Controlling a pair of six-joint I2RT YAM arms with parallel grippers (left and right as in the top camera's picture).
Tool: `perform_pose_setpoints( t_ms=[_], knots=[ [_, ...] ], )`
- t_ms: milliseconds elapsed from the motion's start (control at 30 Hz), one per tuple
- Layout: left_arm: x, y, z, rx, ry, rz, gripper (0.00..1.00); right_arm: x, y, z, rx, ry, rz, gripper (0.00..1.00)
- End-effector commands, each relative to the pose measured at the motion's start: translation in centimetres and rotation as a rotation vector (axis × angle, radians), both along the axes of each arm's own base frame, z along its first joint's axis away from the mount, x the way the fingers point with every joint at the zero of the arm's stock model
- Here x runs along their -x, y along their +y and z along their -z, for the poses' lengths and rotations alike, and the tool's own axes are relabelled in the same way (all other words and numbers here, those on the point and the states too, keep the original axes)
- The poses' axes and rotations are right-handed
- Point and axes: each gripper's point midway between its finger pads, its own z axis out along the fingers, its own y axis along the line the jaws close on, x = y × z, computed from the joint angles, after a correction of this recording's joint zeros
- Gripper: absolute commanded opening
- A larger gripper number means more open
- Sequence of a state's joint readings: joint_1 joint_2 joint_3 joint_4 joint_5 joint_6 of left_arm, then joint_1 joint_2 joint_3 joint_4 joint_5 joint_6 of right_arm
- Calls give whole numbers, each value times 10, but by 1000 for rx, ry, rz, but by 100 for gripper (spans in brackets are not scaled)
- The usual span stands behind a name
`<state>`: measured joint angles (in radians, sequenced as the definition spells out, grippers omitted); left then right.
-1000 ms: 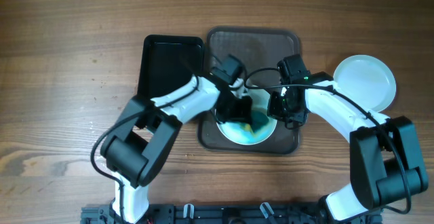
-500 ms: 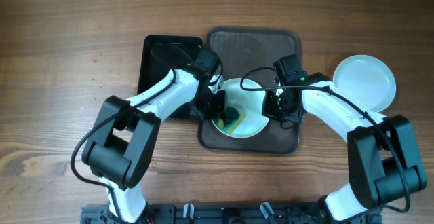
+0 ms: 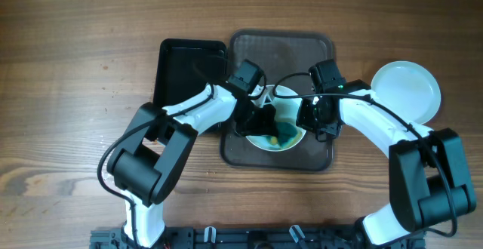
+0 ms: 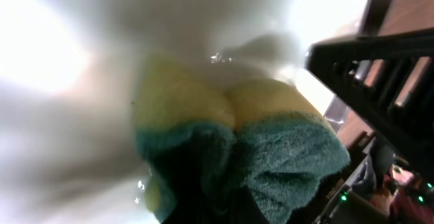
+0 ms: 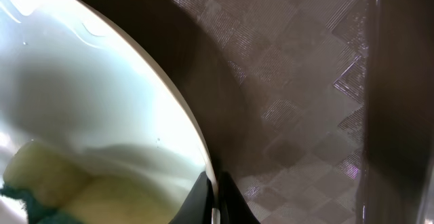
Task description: Clean dirty plates on tray and stack at the side
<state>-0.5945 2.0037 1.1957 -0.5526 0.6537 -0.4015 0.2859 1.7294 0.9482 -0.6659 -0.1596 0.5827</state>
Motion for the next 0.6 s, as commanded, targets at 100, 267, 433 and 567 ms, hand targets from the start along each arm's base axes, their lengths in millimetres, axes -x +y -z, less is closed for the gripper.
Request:
perform_pose_setpoints(
  t_ms=[100, 267, 433, 567],
  knots=[
    [-54, 137, 12, -713, -338, -103, 4, 3, -3, 6, 25, 15, 8, 4],
    [-53, 115, 13, -599, -291, -162, 4, 4, -3, 6, 26, 14, -3, 4],
    [-13, -12, -19, 87, -82, 3, 4, 4, -3, 6, 26, 16, -3, 4],
    [0, -29, -5, 94, -82, 58, 4, 5, -2, 6, 18, 23, -5, 4]
  ],
)
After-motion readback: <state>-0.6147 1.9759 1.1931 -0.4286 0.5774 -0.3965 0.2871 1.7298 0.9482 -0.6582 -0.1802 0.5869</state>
